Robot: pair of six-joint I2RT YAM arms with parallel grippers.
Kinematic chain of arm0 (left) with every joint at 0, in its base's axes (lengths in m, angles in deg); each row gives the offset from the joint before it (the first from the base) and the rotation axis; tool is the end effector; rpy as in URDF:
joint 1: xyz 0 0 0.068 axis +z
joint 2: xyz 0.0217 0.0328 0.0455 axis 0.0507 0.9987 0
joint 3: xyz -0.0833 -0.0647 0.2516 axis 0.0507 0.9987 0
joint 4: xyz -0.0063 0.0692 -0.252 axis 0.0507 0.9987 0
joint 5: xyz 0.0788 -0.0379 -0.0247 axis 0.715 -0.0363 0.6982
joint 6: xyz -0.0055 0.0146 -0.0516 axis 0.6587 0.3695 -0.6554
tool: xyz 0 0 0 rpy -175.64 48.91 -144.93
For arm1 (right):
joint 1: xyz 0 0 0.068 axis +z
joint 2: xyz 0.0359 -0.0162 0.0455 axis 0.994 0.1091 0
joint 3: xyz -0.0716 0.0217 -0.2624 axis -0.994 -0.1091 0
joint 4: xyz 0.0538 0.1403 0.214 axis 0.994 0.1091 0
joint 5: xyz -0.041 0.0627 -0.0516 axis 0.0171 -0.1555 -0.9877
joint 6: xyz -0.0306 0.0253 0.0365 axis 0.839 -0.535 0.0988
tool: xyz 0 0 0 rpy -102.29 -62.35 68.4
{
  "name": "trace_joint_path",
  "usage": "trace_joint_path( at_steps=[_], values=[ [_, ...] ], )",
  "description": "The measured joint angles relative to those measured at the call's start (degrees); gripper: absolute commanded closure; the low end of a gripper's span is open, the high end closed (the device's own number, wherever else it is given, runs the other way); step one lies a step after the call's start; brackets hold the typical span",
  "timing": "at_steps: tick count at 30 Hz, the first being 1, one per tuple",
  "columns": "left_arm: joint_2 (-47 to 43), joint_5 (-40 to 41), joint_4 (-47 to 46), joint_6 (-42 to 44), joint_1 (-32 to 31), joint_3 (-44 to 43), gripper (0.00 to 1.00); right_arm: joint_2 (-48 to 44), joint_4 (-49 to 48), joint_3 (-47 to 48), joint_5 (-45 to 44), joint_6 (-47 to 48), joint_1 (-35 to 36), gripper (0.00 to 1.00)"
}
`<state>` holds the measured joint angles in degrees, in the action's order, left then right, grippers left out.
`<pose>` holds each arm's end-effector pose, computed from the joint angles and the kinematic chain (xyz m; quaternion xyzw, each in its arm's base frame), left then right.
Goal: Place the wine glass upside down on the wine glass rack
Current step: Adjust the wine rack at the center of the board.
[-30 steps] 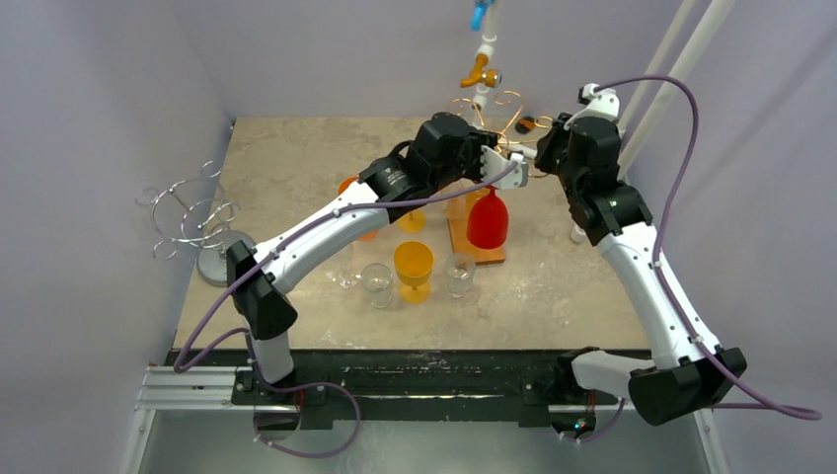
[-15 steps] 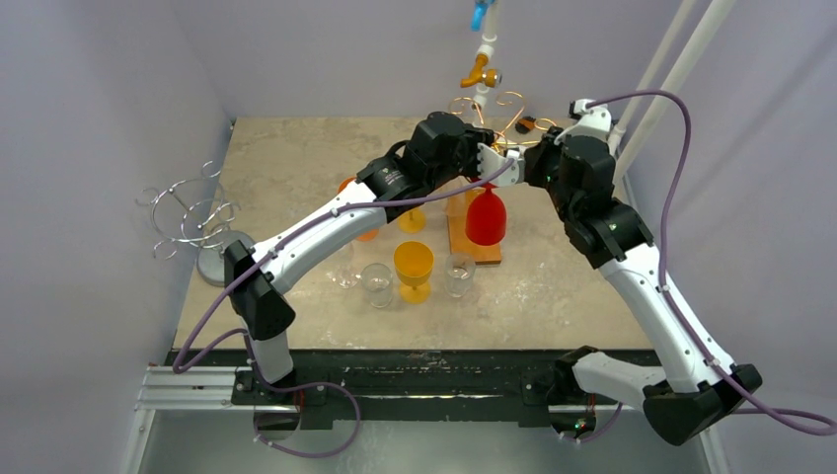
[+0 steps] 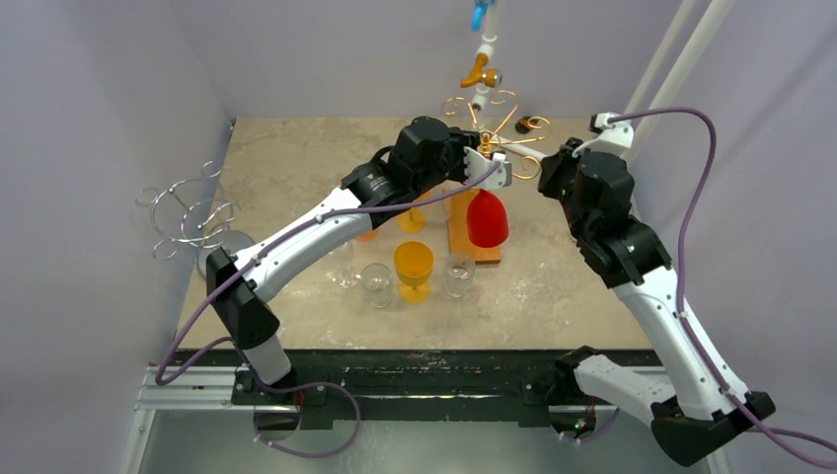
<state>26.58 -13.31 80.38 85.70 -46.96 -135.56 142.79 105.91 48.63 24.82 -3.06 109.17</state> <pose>0.2671 -0.3069 0.4149 0.6224 0.5072 0.1223 0.5834 0.1981 0.0768 0.4376 0.1283 0.7548 0.0963 0.6360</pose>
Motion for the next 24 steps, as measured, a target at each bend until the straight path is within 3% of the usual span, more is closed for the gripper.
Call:
trace_joint_path(
  at_steps=[8, 18, 24],
  values=[
    [-2.4, -0.6, -0.5, -0.9, 0.3, 1.3, 0.37, -6.2, 2.0, -3.4, -1.6, -1.4, -0.7, 0.91],
    [-2.4, -3.0, -0.3, -5.6, 0.3, -1.4, 0.34, -8.7, 4.1, -9.8, -1.7, -3.3, -0.8, 0.91],
    [-1.0, -4.6, 0.4, -8.2, 0.3, -7.9, 0.33, -11.5, 4.9, -12.3, -1.7, -4.5, -1.0, 0.91]
  ],
)
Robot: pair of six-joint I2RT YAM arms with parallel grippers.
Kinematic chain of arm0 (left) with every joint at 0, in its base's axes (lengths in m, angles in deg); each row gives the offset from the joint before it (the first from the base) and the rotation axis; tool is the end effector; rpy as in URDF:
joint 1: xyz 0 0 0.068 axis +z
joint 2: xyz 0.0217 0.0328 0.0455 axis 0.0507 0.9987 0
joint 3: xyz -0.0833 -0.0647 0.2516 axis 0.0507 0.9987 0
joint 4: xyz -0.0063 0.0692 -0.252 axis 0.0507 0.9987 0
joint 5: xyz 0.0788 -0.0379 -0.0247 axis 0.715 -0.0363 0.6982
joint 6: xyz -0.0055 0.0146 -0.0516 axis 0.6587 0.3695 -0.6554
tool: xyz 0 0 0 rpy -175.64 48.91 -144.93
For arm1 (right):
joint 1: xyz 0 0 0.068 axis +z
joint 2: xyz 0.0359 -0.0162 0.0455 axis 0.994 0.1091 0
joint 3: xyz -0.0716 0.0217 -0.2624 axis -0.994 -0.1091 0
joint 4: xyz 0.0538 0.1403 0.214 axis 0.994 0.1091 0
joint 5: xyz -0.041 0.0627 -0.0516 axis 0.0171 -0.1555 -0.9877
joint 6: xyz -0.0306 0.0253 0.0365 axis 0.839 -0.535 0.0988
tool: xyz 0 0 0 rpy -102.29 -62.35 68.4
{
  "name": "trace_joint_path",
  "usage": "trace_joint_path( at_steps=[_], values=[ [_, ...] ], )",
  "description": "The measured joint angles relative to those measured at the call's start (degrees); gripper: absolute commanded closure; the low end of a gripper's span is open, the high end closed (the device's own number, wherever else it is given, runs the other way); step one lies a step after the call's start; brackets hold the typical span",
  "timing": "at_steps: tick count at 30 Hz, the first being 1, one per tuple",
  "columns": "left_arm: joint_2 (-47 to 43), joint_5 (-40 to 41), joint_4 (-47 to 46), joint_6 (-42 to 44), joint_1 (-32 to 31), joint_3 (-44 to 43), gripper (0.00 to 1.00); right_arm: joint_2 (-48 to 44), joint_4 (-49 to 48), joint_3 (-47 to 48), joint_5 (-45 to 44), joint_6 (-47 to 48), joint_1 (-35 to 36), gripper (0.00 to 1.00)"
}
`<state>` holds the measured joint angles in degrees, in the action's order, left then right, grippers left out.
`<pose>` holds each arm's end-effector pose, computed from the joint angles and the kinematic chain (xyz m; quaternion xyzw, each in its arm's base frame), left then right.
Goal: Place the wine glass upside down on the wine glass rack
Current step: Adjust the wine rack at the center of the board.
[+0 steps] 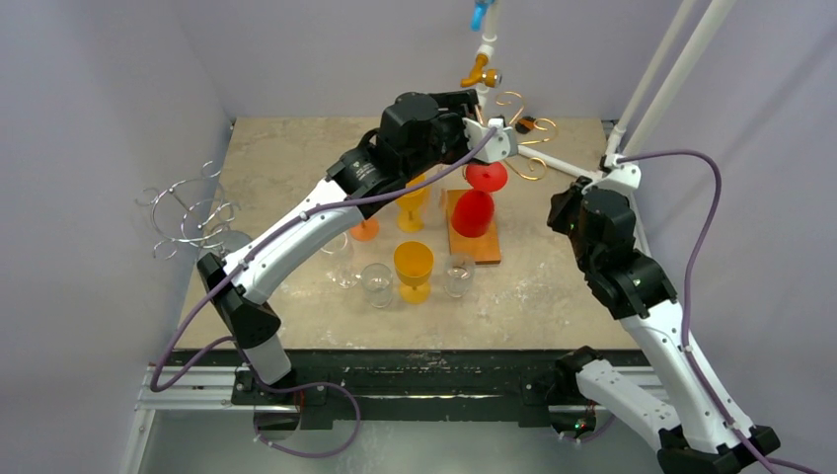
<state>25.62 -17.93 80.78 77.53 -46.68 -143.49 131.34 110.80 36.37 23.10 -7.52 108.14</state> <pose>0.2570 -0.2964 0.4676 0.5629 0.5076 0.0481 0.6504 0.1601 0.0543 0.3930 0.1649 0.7749 0.0809 0.6048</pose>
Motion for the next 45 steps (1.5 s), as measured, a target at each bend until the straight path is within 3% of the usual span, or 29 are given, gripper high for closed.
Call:
trace_joint_path(
  at_steps=[10, 16, 22, 26, 34, 45],
  values=[
    [1.8, -1.1, 1.0, -2.3, 0.0, -6.1, 0.32, -4.0, -0.1, -9.8, 1.0, -4.2, 0.0, 0.92],
    [6.7, -2.3, 3.7, -5.9, 0.0, -14.5, 0.32, -5.1, -1.1, -17.3, 3.7, -8.3, 0.0, 0.92],
    [14.5, -3.2, 9.2, -10.9, 0.0, -26.7, 0.58, -4.2, -4.3, -25.3, 7.1, -12.9, 0.0, 0.97],
    [17.5, -4.0, 12.5, -14.3, 0.0, -29.6, 0.68, -2.3, -7.5, -29.2, 7.8, -15.0, 0.0, 1.0],
    [20.7, -5.2, 18.1, -22.1, 0.2, -31.2, 0.69, 2.9, -16.2, -34.2, 7.4, -18.1, 0.0, 1.0],
    [21.7, -9.6, 16.9, -36.4, 4.1, -31.7, 0.68, 11.2, -27.3, -37.0, 4.6, -19.6, 0.0, 1.0]
  ],
)
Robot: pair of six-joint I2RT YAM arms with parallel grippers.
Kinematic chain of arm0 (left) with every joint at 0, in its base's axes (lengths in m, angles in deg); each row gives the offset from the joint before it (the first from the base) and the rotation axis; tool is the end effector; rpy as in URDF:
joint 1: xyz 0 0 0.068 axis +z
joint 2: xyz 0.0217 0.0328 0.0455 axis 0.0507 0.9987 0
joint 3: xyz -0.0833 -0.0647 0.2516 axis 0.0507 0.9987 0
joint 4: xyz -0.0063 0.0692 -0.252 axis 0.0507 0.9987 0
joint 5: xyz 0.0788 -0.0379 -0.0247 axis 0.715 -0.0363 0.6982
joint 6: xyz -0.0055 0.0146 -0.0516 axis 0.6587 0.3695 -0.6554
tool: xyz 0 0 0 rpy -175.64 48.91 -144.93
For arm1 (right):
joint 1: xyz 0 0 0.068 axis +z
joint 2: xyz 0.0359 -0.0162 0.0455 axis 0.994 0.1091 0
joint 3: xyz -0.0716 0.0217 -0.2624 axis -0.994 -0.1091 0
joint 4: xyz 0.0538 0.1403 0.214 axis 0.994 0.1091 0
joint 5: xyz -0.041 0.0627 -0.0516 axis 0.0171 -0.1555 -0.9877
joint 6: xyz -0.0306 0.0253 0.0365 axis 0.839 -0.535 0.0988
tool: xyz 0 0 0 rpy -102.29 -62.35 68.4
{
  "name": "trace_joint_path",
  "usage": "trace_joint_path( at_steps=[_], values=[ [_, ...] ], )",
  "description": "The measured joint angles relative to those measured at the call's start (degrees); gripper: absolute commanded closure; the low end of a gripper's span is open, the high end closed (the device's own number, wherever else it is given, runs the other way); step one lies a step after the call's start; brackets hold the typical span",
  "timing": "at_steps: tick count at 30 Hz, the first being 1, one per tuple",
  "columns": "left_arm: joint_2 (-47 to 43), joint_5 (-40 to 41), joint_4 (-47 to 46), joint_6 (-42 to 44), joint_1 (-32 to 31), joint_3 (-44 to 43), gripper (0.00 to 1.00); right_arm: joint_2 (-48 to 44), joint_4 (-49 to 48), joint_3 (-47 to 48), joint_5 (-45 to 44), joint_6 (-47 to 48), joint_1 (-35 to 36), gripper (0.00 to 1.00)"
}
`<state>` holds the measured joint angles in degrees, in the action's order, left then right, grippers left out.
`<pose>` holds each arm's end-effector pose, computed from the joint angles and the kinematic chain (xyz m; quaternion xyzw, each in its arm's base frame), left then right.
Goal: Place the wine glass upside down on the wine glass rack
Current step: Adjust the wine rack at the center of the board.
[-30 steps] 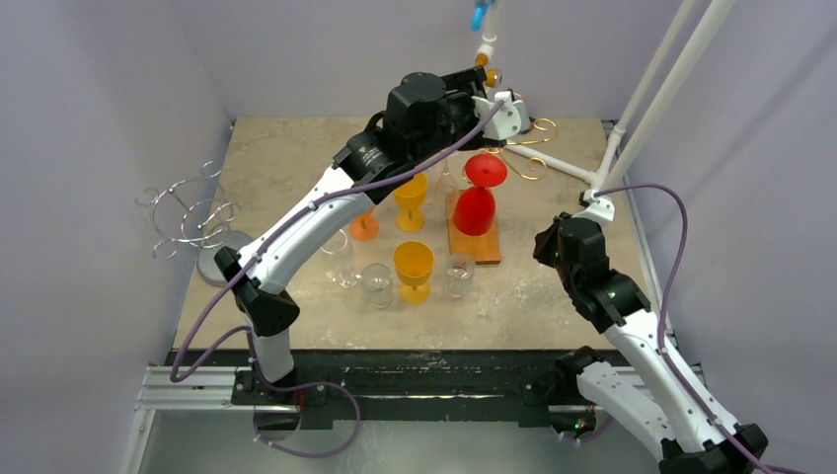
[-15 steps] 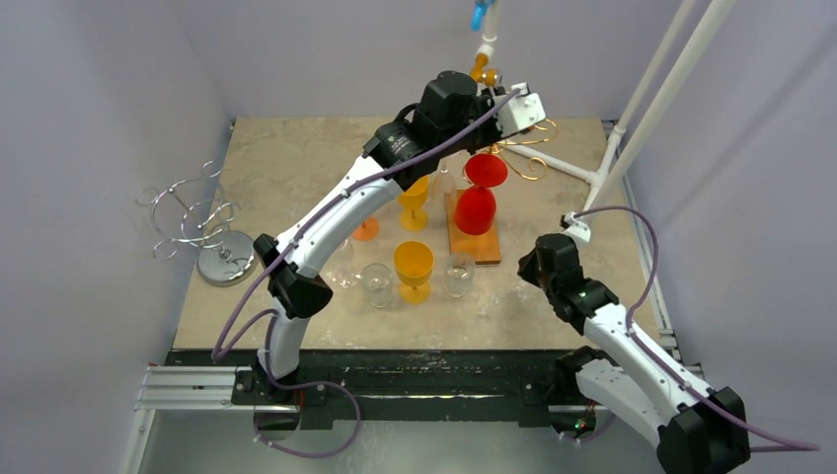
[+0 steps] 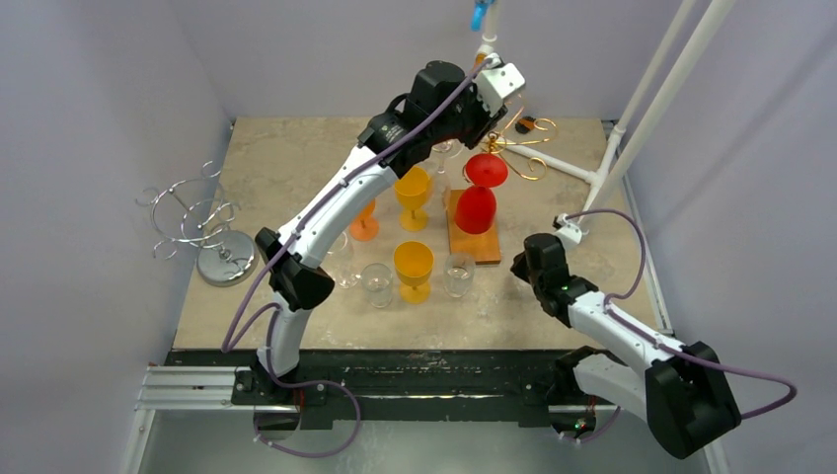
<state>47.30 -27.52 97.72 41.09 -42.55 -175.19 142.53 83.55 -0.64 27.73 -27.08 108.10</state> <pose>0.3217 -0.3303 0.4605 0.4172 0.6780 -0.1849 0.5763 0.1911 0.0711 0.1831 0.2606 0.8446 0.1063 0.4554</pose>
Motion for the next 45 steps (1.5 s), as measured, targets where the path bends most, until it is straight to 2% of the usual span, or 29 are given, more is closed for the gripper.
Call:
trace_joint_path(
  at_steps=[12, 25, 40, 45],
  values=[
    [0.3, -1.9, -2.3, -3.3, -0.2, 0.8, 0.69, 5.0, -8.0, -0.9, -2.0, -0.2, -0.4, 1.0],
    [0.5, -2.4, -4.3, -3.4, 0.1, 2.8, 0.72, 17.0, -17.4, -2.5, 0.1, -0.6, -0.4, 1.0],
    [0.4, -2.9, -7.1, -3.3, 0.1, 4.6, 0.73, 21.4, -24.9, -2.3, 3.2, 0.1, -0.2, 1.0],
    [0.2, -2.9, -7.2, -3.3, 0.1, 5.4, 0.74, 22.4, -25.2, -1.5, 3.2, 0.2, 2.1, 1.0]
  ],
)
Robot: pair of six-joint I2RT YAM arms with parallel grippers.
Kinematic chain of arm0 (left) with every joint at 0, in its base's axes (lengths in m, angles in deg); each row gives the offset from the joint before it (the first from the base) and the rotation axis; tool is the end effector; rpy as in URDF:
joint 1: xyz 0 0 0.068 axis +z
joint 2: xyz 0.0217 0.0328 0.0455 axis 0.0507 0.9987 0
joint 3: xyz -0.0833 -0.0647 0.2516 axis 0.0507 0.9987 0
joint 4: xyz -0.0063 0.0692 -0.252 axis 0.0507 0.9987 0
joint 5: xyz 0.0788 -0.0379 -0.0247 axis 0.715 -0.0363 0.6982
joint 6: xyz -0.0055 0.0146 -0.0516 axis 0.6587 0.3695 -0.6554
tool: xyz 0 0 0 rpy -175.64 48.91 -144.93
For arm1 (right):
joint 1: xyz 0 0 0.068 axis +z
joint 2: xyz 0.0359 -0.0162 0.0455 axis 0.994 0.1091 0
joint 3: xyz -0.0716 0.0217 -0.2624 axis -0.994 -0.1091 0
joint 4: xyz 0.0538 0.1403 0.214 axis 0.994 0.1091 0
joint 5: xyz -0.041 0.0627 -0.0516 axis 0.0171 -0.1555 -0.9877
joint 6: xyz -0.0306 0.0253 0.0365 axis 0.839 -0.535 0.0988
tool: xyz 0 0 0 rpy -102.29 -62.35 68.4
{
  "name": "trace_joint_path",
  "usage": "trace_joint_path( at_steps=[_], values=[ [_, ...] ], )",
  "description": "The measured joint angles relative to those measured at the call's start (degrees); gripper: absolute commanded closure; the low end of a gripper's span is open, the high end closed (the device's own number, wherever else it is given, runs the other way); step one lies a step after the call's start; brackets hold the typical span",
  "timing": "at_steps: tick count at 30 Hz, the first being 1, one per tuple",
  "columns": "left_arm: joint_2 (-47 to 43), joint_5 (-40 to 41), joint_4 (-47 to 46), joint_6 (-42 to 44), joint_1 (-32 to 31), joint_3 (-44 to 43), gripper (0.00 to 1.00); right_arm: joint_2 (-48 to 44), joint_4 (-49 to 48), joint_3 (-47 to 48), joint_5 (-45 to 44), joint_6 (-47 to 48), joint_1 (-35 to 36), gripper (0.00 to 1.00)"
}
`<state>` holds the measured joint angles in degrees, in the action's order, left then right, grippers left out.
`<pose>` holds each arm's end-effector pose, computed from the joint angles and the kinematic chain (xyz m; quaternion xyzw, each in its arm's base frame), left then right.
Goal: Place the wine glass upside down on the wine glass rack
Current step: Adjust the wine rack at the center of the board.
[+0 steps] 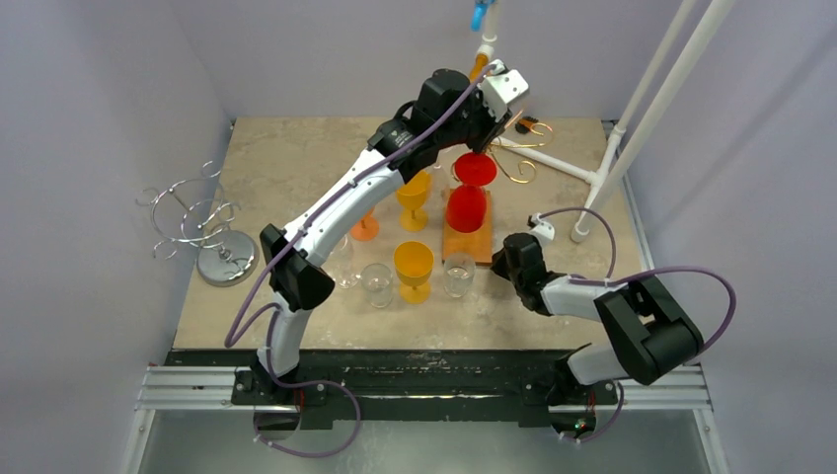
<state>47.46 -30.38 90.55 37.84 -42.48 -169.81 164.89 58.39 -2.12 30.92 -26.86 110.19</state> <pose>0.3310 -0.3415 0.4427 0.4066 0.6739 -0.2224 0.5754 0.2246 0.0981 0.1322 0.2333 0.8511 0.1415 0.4484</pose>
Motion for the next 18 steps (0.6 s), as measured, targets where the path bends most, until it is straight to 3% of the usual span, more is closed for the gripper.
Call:
trace_joint_path(
  at_steps=[18],
  values=[
    [-1.8, -0.4, 0.2, 1.0, 0.7, 3.7, 0.74, 5.0, -2.0, 3.5, -1.6, -1.9, 8.2, 1.0]
  ],
)
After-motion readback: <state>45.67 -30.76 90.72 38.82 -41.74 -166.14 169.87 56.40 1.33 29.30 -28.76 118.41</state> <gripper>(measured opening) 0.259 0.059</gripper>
